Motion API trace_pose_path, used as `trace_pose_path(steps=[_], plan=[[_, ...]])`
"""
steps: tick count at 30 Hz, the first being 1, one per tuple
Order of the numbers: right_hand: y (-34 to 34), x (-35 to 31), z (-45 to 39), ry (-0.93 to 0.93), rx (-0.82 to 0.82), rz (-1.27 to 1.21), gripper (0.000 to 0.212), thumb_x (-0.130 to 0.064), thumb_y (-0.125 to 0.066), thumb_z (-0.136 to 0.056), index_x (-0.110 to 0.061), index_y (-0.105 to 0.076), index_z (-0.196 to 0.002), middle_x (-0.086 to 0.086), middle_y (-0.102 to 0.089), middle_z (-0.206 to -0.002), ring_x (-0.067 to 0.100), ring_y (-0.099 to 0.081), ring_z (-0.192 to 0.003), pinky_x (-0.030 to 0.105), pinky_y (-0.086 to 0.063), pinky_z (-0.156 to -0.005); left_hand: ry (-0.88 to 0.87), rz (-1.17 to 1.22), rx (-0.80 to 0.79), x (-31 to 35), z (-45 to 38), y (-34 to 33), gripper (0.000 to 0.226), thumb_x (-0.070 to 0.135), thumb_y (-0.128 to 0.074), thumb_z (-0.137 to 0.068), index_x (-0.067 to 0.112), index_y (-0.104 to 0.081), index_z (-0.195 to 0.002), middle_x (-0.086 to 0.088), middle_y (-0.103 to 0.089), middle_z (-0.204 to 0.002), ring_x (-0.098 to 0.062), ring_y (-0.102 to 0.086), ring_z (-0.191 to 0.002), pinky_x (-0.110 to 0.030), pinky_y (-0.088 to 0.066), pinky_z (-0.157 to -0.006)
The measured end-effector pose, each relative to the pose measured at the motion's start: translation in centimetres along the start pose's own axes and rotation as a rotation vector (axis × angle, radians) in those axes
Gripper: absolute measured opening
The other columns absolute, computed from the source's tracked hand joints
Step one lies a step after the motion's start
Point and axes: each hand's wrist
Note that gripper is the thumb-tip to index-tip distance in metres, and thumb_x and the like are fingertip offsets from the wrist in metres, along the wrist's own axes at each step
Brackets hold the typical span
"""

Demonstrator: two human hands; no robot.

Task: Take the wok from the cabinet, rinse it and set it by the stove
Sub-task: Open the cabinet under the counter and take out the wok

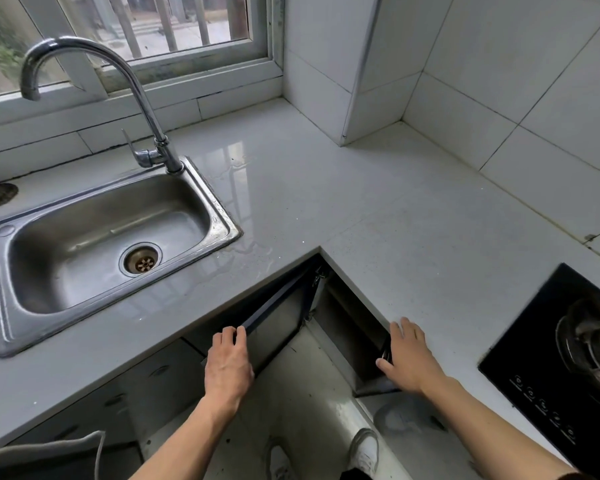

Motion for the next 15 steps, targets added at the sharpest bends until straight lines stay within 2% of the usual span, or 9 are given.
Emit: trace_pose_path(steps=[4, 8, 11, 15], plan=[[0.0, 0.0, 0.0, 0.012, -0.001, 0.003, 0.083, -0.046, -0.055, -0.092, -0.006, -0.011, -0.15, 0.019, -0.003, -0.159, 0.037, -0.003, -0.146, 0.039, -0.014, -0.119, -0.023, -0.05, -0.024, -0.4, -0.1, 0.2, 0.071, 0.006, -0.076, -0.053, -0.002, -0.057, -0.121, -0.018, -0.058, -0.109, -0.033, -0.055, -0.094, -0.039, -0.057, -0.075], [-0.1, 0.2, 0.0, 0.019, -0.012, 0.006, 0.085, -0.047, -0.054, -0.092, -0.007, -0.007, -0.151, 0.019, 0.0, -0.159, 0.036, 0.0, -0.147, 0.04, -0.01, -0.119, -0.016, -0.118, -0.035, -0.4, -0.6, 0.5, 0.071, 0.012, -0.078, -0.051, -0.006, -0.057, -0.117, -0.021, -0.058, -0.1, -0.035, -0.055, -0.086, -0.042, -0.055, -0.069], [-0.2, 0.3, -0.1, 0.018, -0.02, 0.014, 0.087, -0.048, -0.053, -0.092, -0.008, -0.004, -0.152, 0.02, 0.002, -0.16, 0.036, 0.002, -0.147, 0.04, -0.008, -0.12, -0.012, -0.119, -0.041, -0.3, -0.9, 0.8, 0.069, 0.013, -0.077, -0.054, -0.006, -0.056, -0.116, -0.021, -0.056, -0.098, -0.033, -0.053, -0.083, -0.041, -0.054, -0.07], [-0.2, 0.3, -0.1, 0.014, 0.001, 0.011, 0.087, -0.048, -0.055, -0.09, -0.007, -0.008, -0.151, 0.019, -0.001, -0.159, 0.036, -0.002, -0.147, 0.039, -0.012, -0.119, -0.01, -0.077, -0.056, 0.0, -1.2, 1.1, 0.071, 0.015, -0.072, -0.064, -0.006, -0.049, -0.128, -0.021, -0.058, -0.109, -0.034, -0.057, -0.098, -0.041, -0.053, -0.087]])
Point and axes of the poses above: each hand's wrist, its own z-axis away from the middle knuckle, its own y-axis out of the back of the hand, x = y × z
